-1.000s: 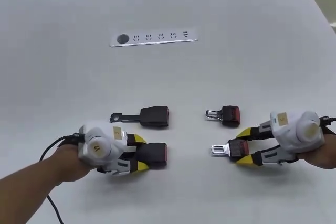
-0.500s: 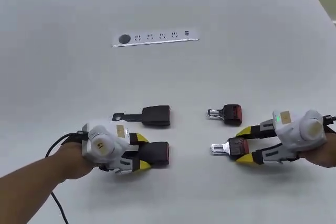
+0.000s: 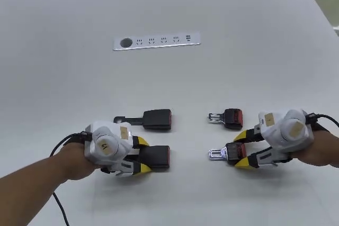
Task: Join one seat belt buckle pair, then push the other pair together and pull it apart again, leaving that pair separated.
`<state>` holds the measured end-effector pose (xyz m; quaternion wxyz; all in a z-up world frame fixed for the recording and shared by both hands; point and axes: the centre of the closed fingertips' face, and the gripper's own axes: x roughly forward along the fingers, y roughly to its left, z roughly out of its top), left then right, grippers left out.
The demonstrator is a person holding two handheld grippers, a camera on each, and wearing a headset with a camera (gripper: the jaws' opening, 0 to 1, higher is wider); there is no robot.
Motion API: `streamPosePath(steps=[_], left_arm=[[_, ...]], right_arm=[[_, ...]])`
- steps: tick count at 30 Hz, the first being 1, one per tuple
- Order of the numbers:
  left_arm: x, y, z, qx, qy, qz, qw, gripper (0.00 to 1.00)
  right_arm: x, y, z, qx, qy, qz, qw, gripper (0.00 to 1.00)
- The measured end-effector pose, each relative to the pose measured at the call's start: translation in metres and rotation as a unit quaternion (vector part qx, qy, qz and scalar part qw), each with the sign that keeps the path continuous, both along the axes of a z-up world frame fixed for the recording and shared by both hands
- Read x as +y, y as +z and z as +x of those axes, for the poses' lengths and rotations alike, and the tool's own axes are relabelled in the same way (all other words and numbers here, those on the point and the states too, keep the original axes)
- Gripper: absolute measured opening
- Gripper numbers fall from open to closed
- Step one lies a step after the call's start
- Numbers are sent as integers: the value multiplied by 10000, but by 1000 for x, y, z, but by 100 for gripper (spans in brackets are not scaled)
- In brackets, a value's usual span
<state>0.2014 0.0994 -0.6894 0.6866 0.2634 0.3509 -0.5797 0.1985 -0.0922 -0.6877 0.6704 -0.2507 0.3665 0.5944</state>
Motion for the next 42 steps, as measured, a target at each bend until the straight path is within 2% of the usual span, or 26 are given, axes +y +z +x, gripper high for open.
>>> streamPosePath(steps=[11, 16, 24, 32, 42], left_arm=[[1, -2, 1, 25, 34, 51, 10000, 34], [1, -2, 1, 31, 43, 60, 10000, 34], [1, -2, 0, 46, 42, 78, 10000, 34], [1, -2, 1, 59, 35, 101, 9999, 34], [1, -2, 1, 70, 33, 128, 9999, 34]], right_arm=[[4, -5, 3, 11, -110, -90, 9999, 33], [15, -6, 2, -5, -105, -41, 9999, 33], [36, -8, 1, -19, 52, 160, 9999, 33], [52, -10, 1, -33, 41, 321, 9995, 33], [74, -5, 2, -90, 64, 482, 9988, 33]])
